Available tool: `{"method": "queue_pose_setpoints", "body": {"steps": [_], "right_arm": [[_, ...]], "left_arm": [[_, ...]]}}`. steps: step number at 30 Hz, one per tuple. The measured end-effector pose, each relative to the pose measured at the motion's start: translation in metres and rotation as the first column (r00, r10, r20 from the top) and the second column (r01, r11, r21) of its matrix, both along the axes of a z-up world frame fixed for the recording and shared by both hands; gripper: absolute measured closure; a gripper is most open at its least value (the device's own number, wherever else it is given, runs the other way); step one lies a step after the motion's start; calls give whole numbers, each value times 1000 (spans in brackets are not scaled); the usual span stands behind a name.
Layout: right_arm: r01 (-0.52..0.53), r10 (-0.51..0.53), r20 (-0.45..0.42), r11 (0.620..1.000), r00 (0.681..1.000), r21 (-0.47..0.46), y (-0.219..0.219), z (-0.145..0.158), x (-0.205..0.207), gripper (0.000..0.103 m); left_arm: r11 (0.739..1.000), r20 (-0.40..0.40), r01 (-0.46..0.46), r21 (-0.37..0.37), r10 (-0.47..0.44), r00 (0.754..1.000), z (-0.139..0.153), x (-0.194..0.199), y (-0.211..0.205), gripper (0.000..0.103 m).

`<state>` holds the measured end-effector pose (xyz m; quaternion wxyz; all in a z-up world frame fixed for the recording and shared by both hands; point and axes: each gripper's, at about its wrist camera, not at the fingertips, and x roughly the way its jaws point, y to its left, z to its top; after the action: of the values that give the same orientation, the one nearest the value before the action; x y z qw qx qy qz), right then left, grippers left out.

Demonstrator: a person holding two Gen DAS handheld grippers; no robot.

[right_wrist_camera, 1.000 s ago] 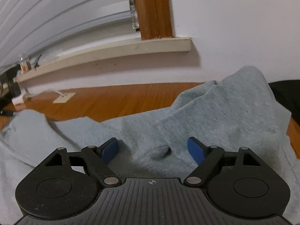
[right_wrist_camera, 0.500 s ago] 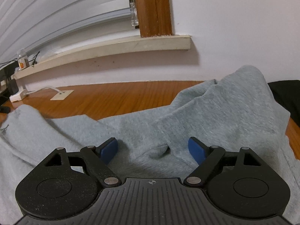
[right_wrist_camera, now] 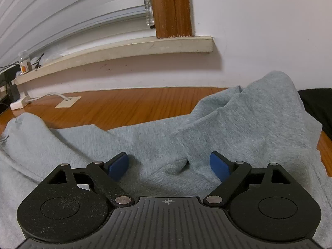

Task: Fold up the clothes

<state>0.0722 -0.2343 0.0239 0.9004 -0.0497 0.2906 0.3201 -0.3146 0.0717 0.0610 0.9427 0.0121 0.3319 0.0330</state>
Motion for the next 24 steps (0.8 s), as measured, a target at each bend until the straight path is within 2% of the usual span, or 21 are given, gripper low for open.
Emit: {"method": "queue_pose_setpoints", "body": {"steps": [2, 4, 9, 10, 12, 14, 18, 20, 21, 24], "right_arm": [[-1, 1, -1, 1000, 1000, 1, -1, 0, 0, 17], [-2, 2, -3, 1000, 1000, 3, -1, 0, 0, 17], [-5, 5, -5, 1000, 1000, 8, -2, 0, 1, 17], [-4, 4, -5, 1000, 1000, 8, -2, 0, 1, 17], [-2, 2, -5, 1000, 1000, 7, -1, 0, 1, 17], [0, 0, -4, 1000, 1000, 6, -1, 0, 0, 17], [1, -1, -4, 1000, 1000, 6, 0, 0, 0, 17], [2, -2, -4, 1000, 1000, 7, 0, 0, 0, 17], [3, -3, -4, 1000, 1000, 7, -1, 0, 0, 17], [4, -4, -3, 1000, 1000, 8, -1, 0, -1, 16]], "left_arm": [[1000, 22, 3, -1, -3, 1000, 1, -4, 0, 91], [1000, 39, 6, 13, -6, 999, 6, -12, -3, 92], [999, 9, 15, 32, -15, 1000, 16, -34, -14, 90], [999, -4, 9, 31, -9, 1000, 15, -35, -13, 89], [1000, 20, -20, 7, 20, 1000, 17, -32, -4, 79], [999, 44, -49, -18, 49, 998, 20, -29, 5, 57], [992, 89, -104, -69, 110, 990, 24, -23, 24, 49], [985, 111, -145, -96, 155, 982, 27, -12, 32, 38], [981, 127, -154, -114, 168, 978, 30, -5, 34, 36], [977, 169, -139, -163, 167, 971, 41, 23, 34, 32]]}}
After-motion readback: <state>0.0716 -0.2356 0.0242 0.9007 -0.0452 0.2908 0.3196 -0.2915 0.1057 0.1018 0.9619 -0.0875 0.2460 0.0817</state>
